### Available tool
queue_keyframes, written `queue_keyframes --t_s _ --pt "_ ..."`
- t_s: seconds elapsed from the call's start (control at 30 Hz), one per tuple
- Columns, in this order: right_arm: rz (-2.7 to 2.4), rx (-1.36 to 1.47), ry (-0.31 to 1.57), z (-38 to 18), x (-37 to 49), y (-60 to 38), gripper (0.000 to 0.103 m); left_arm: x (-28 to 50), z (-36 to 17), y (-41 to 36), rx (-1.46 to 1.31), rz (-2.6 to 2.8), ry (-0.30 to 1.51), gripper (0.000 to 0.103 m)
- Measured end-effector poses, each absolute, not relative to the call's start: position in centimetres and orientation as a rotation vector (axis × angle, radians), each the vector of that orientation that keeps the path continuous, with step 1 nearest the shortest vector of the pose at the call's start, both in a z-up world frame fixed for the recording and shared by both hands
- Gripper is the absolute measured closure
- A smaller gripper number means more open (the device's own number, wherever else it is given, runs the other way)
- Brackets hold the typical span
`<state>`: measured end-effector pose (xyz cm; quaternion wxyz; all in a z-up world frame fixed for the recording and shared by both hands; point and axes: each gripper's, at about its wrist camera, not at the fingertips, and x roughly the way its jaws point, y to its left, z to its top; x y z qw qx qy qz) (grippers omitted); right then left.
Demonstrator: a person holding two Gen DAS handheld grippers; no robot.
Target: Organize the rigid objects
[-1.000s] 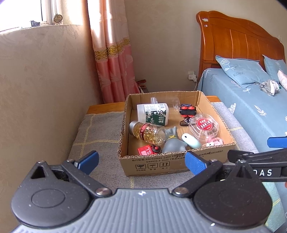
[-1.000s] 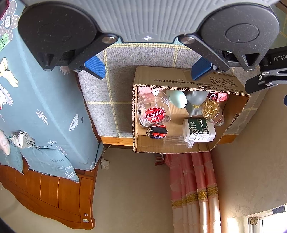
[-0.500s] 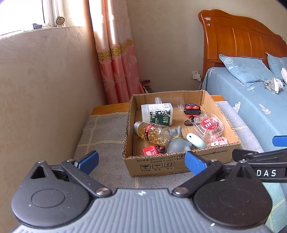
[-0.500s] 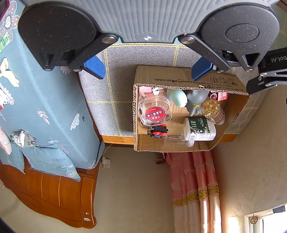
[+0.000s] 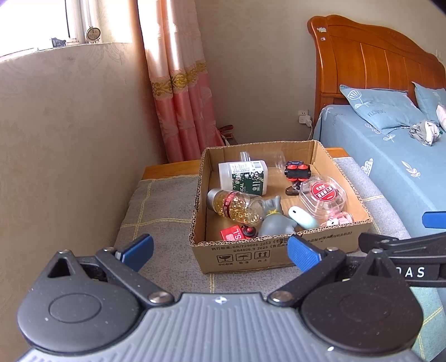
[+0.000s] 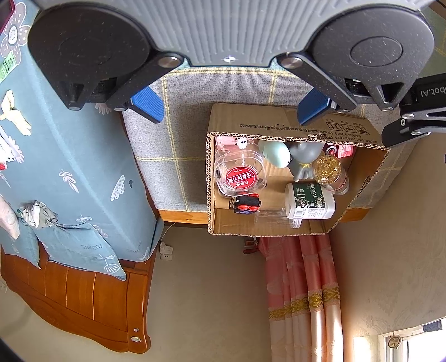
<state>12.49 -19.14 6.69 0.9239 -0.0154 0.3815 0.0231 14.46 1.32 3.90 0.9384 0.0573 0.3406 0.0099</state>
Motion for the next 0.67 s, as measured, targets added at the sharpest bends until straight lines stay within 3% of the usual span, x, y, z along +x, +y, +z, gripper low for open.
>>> queue_keyframes --t_s 0.67 --pt "0.049 -0.028 0.771 7.02 12.09 -19.14 0.0 14.26 3.93 1.11 0.119 0.019 0.693 0.001"
